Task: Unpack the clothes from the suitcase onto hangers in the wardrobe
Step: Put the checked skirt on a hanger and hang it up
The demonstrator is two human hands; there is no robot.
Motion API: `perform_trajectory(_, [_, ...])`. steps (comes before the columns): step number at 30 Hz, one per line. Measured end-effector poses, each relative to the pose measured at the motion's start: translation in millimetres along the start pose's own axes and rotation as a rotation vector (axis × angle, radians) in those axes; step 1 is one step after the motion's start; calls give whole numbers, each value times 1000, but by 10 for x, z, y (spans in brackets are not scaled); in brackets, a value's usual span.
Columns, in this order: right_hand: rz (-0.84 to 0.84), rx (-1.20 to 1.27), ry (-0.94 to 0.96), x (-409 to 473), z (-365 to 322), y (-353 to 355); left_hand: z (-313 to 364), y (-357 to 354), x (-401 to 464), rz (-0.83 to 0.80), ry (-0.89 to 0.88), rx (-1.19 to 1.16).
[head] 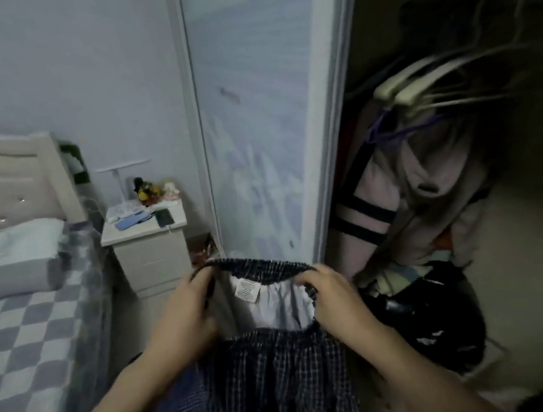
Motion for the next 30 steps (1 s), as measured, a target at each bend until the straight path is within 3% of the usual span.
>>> perform_trajectory(4, [84, 76, -118, -108, 300, 574, 472, -45, 324, -72, -111, 3])
perform_trajectory(7, [255, 213, -195, -275, 513, 977, 834, -238, 543, -147, -201, 39])
perform_trajectory(17, [667, 478, -192, -234, 575, 2285, 1759, -442, 1215, -196, -350, 58])
perform_trajectory(26, [700, 586, -323, 450, 878, 2806, 2104, -186, 1616, -160, -358, 112])
perform_trajectory(30, [606, 583, -341, 745, 933, 2909, 2178, -77, 1733, -179, -365, 111])
Point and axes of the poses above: each hand's wrist, its own x-axis towards the middle knuckle, its own y-axis out of the back of the hand, z = x × y, the point moved 3 cm from there along x, towards the middle knuckle, and after that the axes turned 10 degrees about -z, right-handed, at the moved point
